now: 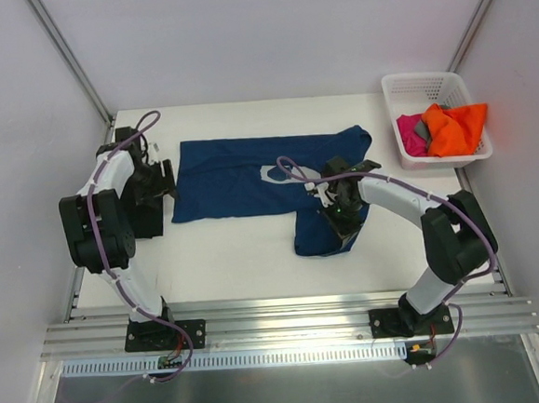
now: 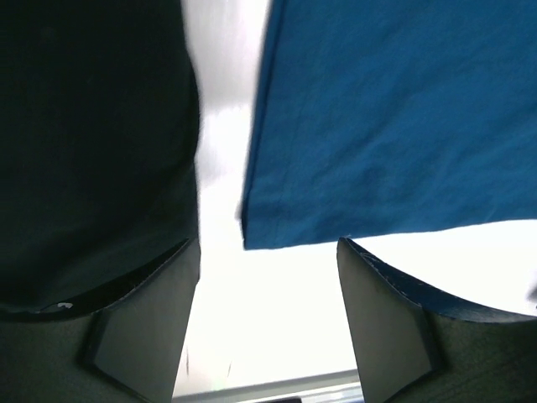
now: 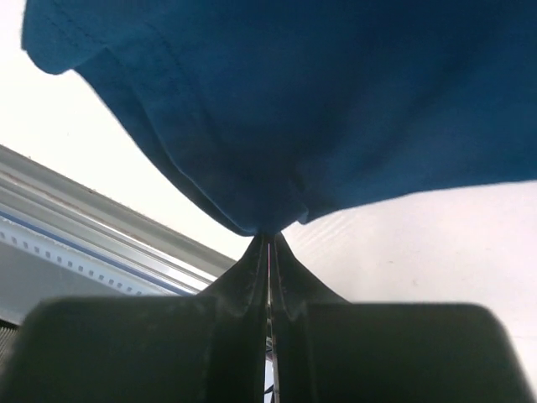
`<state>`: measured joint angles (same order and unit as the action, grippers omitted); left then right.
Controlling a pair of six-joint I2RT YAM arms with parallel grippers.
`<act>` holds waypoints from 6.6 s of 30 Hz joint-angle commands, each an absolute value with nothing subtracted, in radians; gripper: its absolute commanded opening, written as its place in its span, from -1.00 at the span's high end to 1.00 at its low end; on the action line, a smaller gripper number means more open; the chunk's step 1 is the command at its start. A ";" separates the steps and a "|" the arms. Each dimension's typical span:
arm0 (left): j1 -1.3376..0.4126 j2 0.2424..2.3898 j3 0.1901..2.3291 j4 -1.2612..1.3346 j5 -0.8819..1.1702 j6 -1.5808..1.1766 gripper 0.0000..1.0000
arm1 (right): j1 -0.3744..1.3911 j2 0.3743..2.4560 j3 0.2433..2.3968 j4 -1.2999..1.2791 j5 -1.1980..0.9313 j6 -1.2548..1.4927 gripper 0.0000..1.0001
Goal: Fold and stack the t-shirts
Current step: Fold the tshirt
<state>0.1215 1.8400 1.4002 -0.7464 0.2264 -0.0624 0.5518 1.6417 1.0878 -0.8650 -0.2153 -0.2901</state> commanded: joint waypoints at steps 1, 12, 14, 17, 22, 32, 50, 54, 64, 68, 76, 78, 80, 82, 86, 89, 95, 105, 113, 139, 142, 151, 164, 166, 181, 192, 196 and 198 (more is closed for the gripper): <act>0.175 1.781 1.364 -0.784 0.236 -0.037 -0.34 | 0.528 1.582 1.118 -0.922 -0.172 -0.318 0.99; 0.179 1.877 1.399 -0.807 0.367 -0.066 -0.15 | 0.482 1.555 1.157 -0.894 -0.149 -0.331 0.99; 0.176 1.890 1.405 -0.811 0.403 -0.075 -0.02 | 0.479 1.554 1.157 -0.890 -0.147 -0.334 0.99; 0.167 1.907 1.399 -0.811 0.414 -0.083 -0.01 | 0.472 1.549 1.149 -0.879 -0.147 -0.333 0.99; 0.167 1.917 1.376 -0.811 0.410 -0.084 -0.01 | 0.465 1.554 1.164 -0.873 -0.146 -0.336 0.99; 0.170 1.898 1.327 -0.816 0.410 -0.113 0.04 | 0.437 1.604 1.232 -0.862 -0.141 -0.345 0.99; 0.172 1.922 1.335 -0.822 0.410 -0.123 0.50 | 0.434 1.618 1.244 -0.851 -0.137 -0.347 0.99; 0.172 1.919 1.335 -0.821 0.411 -0.127 0.95 | 0.434 1.618 1.246 -0.845 -0.135 -0.347 0.99; 0.173 1.894 1.416 -0.825 0.417 -0.133 1.00 | 0.384 1.612 1.287 -0.839 -0.109 -0.362 0.99; 0.175 1.905 1.486 -0.836 0.416 -0.124 1.00 | 0.341 1.637 1.353 -0.850 -0.097 -0.373 0.99; 0.172 1.951 1.592 -0.839 0.411 -0.120 1.00 | 0.296 1.664 1.420 -0.835 -0.080 -0.380 0.99; 0.169 1.963 1.621 -0.839 0.411 -0.117 1.00 | 0.291 1.670 1.433 -0.831 -0.080 -0.382 0.99; 0.167 1.982 1.640 -0.838 0.411 -0.117 1.00 | 0.290 1.678 1.446 -0.827 -0.075 -0.387 0.99; 0.164 1.997 1.669 -0.838 0.410 -0.112 1.00 | 0.282 1.686 1.460 -0.822 -0.068 -0.388 0.99; 0.160 2.022 1.707 -0.836 0.406 -0.109 1.00 | 0.264 1.716 1.520 -0.821 -0.061 -0.394 0.99; 0.155 2.037 1.742 -0.838 0.403 -0.107 1.00 | 0.249 1.747 1.578 -0.822 -0.055 -0.396 0.99; 0.147 2.063 1.812 -0.836 0.403 -0.101 1.00 | 0.226 1.799 1.680 -0.815 -0.043 -0.400 0.99; 0.146 2.092 1.905 -0.833 0.379 -0.091 1.00 | 0.187 1.865 1.795 -0.793 -0.015 -0.408 0.99; 0.143 2.128 1.953 -0.818 0.356 -0.092 1.00 | 0.166 1.934 1.881 -0.769 -0.006 -0.417 0.99; 0.089 2.295 2.108 -0.747 0.226 -0.061 1.00 | 0.158 2.163 2.098 -0.718 0.034 -0.462 0.99; 0.068 2.315 2.117 -0.741 0.186 -0.060 0.43 | 0.160 2.207 2.118 -0.707 0.046 -0.466 0.99; 0.020 2.195 2.070 -0.736 0.126 -0.081 -0.77 | 0.189 2.191 2.100 -0.696 0.147 -0.462 -0.28; -0.069 2.181 1.988 -0.736 0.402 -0.135 -0.66 | 0.219 2.013 1.954 -0.750 -0.349 -0.206 -0.33; -0.078 2.204 1.997 -0.736 0.405 -0.130 -0.66 | 0.225 2.051 1.954 -0.741 -0.437 -0.151 -0.31; -0.127 2.206 1.922 -0.738 0.388 -0.106 -0.64 | 0.245 2.246 1.991 -0.680 -0.650 -0.003 -0.29; -0.149 2.223 1.899 -0.741 0.394 -0.123 -0.64 | 0.232 2.327 2.130 -0.722 -0.476 -0.109 -0.28; -0.152 2.210 1.893 -0.741 0.397 -0.127 -0.64 | 0.232 2.364 2.164 -0.729 -0.388 -0.147 -0.30; -0.153 2.200 1.888 -0.742 0.394 -0.127 -0.64 | 0.232 2.379 2.181 -0.730 -0.364 -0.158 -0.30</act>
